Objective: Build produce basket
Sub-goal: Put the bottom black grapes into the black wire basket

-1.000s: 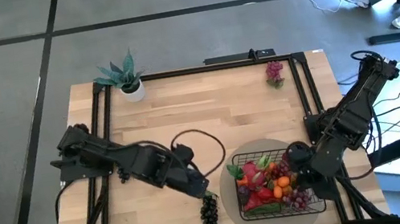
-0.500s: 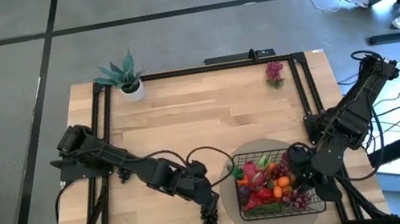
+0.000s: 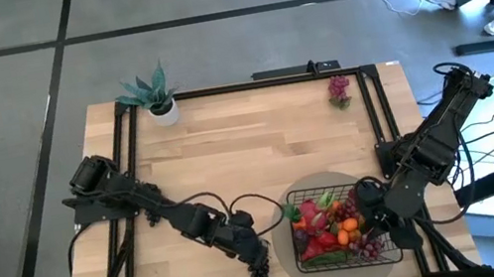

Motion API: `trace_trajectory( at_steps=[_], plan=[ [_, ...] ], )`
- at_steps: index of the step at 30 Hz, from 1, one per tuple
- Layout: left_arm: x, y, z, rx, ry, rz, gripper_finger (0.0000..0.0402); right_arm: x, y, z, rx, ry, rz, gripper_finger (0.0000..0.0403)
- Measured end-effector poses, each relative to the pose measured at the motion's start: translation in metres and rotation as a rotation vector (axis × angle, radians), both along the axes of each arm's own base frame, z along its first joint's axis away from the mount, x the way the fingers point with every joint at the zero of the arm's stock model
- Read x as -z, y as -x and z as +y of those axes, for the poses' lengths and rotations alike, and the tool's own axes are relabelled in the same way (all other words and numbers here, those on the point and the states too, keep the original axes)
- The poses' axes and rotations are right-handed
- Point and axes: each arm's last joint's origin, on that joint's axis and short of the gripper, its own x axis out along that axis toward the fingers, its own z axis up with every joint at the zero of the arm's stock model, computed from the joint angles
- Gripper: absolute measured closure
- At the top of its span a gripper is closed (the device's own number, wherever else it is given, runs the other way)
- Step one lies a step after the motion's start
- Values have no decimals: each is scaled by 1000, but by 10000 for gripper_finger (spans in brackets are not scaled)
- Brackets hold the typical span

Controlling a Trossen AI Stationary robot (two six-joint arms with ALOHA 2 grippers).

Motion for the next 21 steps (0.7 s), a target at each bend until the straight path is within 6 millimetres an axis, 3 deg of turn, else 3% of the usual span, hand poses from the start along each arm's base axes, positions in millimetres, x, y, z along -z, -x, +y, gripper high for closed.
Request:
trace_trajectory(
  at_steps=[11, 21],
  plan=[
    [25, 10, 2, 9, -12, 18, 332, 0, 0, 0, 2, -1, 1, 333],
    [25, 6, 3, 27, -5, -38, 332, 0, 0, 0, 2, 0, 1, 333]
  ],
)
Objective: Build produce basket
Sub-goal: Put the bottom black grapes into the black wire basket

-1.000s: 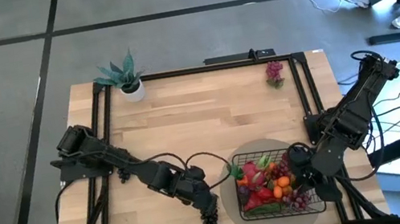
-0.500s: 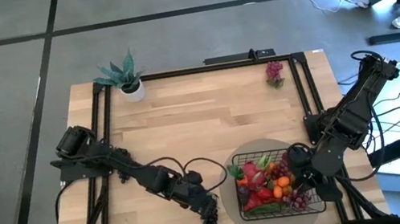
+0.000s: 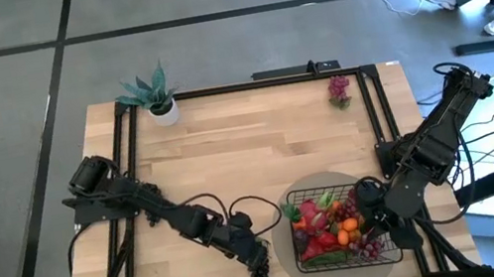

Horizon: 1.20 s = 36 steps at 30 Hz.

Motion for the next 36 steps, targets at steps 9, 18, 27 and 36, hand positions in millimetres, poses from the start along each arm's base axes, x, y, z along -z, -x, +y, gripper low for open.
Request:
trace_trajectory(
  at_steps=[9, 18, 27, 36],
  plan=[
    [12, -7, -4, 3, 7, -5, 332, 0, 0, 0, 1, 0, 2, 333],
    [21, -17, -2, 24, 26, -44, 332, 0, 0, 0, 2, 0, 3, 333],
    [21, -19, 1, 33, 9, -51, 332, 0, 0, 0, 1, 2, 4, 333],
    [22, -19, 3, 49, 3, -49, 340, 0, 0, 0, -2, 5, 2, 333]
  ],
)
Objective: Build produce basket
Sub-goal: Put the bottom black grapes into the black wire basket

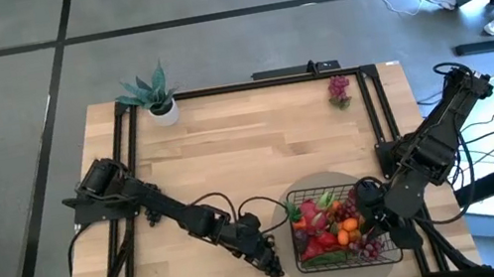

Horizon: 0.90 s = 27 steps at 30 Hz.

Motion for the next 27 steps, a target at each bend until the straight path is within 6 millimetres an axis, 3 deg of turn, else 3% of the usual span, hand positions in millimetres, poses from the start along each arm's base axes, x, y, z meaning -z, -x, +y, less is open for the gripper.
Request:
trace_trajectory(
  at_steps=[7, 21, 27],
  plan=[
    [0, 0, 0, -3, 3, 2, 396, 0, 0, 0, 1, -1, 1, 333],
    [-5, -5, 0, 12, -50, -101, 401, 1, 0, 0, -40, 28, -21, 333],
    [-21, -9, -3, 80, -98, -165, 401, 1, 0, 0, -36, 27, -20, 333]
  ],
)
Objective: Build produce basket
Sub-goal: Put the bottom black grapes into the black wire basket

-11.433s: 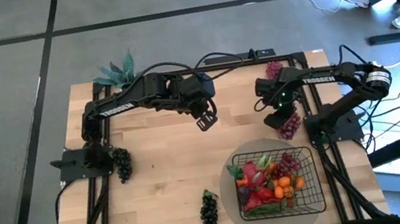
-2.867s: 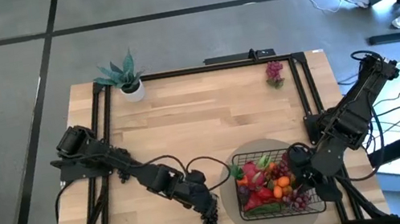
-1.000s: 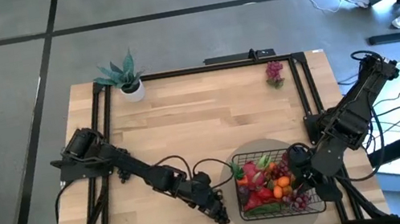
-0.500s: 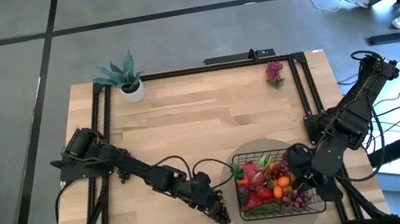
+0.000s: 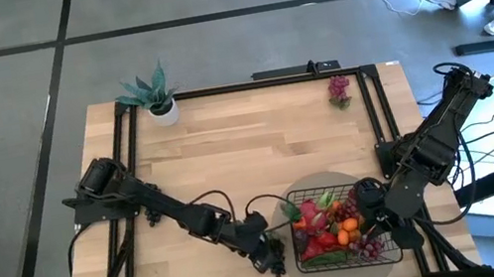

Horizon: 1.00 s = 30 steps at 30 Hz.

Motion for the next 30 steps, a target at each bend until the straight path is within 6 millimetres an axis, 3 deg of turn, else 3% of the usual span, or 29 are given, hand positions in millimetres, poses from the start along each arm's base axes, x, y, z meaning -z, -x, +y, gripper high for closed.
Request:
trace_trajectory(
  at_steps=[5, 14, 30],
  plan=[
    [-15, -6, -3, 43, -44, -36, 401, 0, 0, 0, 0, 0, 0, 333],
    [-49, -8, -4, 117, -179, 59, 401, 0, 0, 0, 33, -29, 32, 333],
    [-147, 0, 0, 161, -345, 79, 401, -20, 16, -19, 87, -52, -83, 333]
  ],
)
